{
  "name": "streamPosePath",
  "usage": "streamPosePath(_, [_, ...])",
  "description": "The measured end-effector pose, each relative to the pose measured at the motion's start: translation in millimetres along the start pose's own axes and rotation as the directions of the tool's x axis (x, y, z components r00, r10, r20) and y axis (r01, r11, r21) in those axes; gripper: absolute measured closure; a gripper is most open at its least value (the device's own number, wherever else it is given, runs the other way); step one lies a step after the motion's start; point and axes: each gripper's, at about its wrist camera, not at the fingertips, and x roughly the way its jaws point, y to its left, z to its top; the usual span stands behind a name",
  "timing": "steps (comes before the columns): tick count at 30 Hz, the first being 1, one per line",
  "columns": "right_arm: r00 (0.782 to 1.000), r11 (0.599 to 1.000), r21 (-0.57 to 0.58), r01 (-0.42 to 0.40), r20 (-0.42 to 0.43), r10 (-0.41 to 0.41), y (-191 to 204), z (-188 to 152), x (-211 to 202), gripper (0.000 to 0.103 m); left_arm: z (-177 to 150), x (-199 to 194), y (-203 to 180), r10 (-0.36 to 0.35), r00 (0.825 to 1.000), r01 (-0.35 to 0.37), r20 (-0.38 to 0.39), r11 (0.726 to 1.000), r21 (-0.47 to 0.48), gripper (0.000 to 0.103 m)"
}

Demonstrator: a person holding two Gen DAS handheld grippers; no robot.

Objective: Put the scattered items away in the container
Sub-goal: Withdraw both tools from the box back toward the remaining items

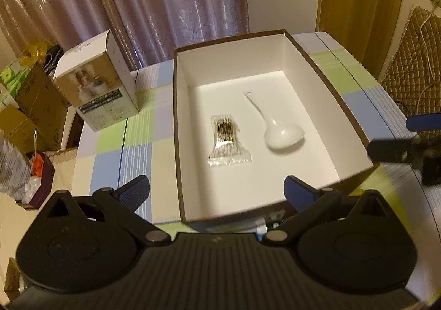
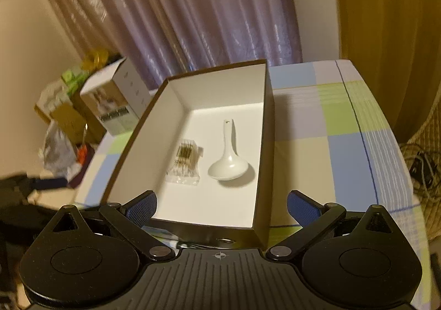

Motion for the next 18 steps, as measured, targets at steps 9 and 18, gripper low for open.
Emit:
streamPosePath(9, [0.999,0.998,-0.057,-0.017,0.037,0.019,-3.5,-31.7,-20.6,0.000,-37.8,-15.1,4.5,-0.032,0.999,0.032,-0.017,0.999,-0.035,0.001])
streamPosePath(18, [0.999,0.945,-0.326,0.003,-0.031,-0.014,3.7,-98.6,-29.4,0.000,-95.4,-7.6,19.8,-0.029,0.996,0.021,-0.082,0.995,-0.093,0.001])
